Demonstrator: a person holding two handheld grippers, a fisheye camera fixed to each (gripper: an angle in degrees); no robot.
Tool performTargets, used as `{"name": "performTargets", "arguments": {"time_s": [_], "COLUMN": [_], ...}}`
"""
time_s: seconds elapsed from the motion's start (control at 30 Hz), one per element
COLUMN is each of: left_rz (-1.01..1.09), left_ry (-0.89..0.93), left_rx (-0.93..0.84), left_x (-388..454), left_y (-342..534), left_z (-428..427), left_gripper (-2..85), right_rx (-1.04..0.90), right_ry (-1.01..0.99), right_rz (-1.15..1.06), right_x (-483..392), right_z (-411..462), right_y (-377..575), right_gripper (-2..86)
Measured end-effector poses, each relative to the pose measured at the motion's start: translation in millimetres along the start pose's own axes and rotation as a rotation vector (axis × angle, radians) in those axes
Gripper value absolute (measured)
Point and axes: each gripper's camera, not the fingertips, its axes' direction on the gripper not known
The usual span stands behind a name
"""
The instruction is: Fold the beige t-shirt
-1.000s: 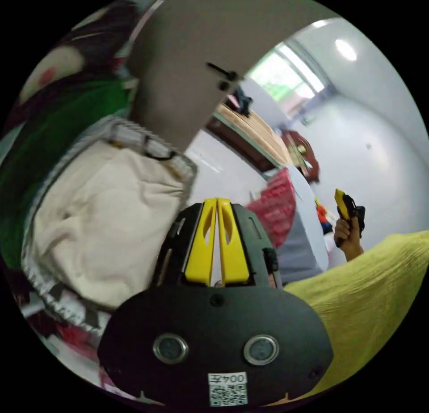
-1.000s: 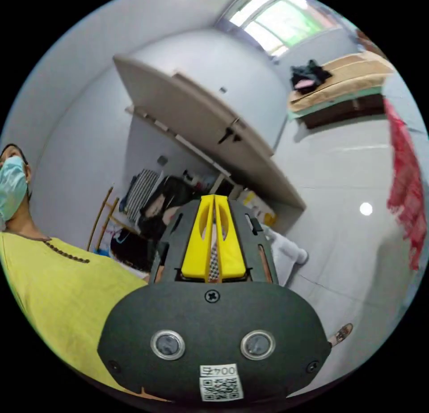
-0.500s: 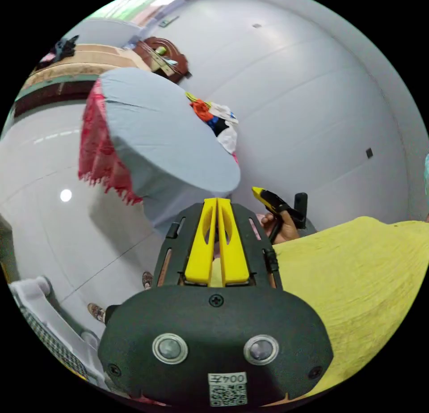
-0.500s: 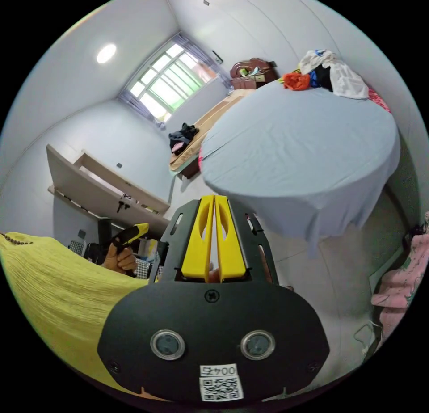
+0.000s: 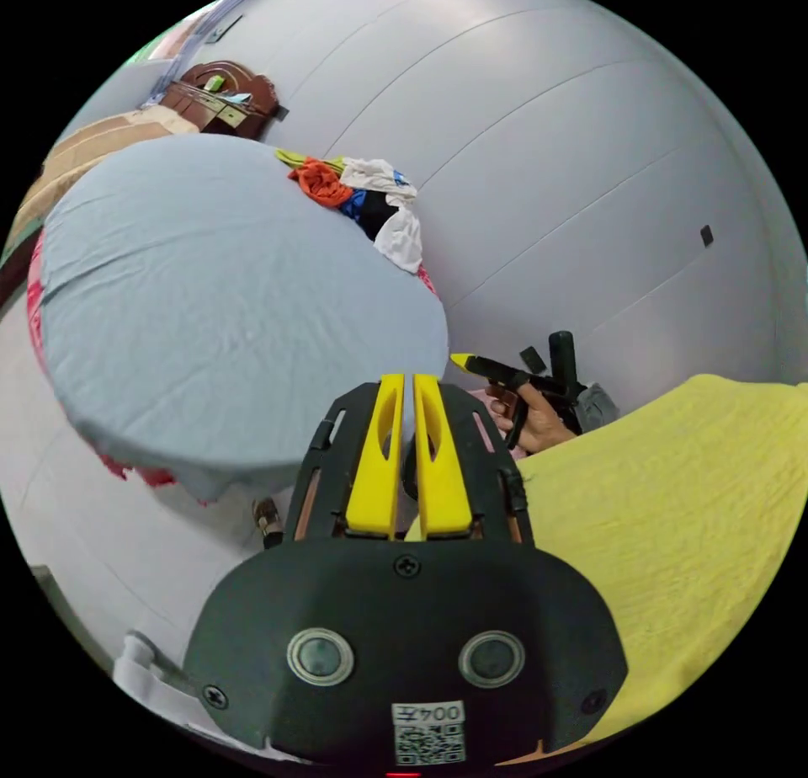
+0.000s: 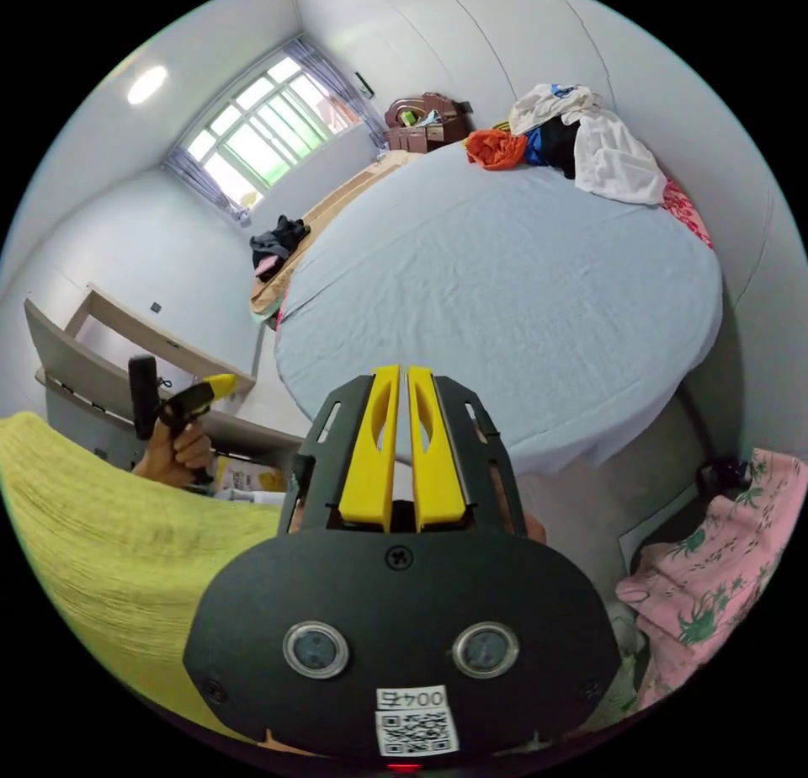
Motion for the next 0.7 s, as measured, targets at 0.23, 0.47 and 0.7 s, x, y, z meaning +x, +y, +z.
{"name": "performTargets", "arguments": {"time_s": [0.23,0.47,0.7], "left_rz": [0.115,0.203,0.309], "left_ry": [0.015,-0.036,-0.212], "left_rx": [-0.096,-0.1,-0.095], "left_x": [4.4,48.6,124.5], "left_y": [-149.3,-304.7,-467.5], "left_z": [89.8,191.3,333.9], "left_gripper": [6.1,13.7,17.9], "right_rx": [-0.123,-0.31,-0.498], "right_ry": [0.176,0.318,0.358], "right_rz": [-0.028,-0.195,-0.387], "right_x": [98.0,181.4,244.6], "right_z": [26.2,80.6,130.1], "right_y": [-124.2,-218.3,-270.1], "right_gripper": [6.8,8.9,11.0]}}
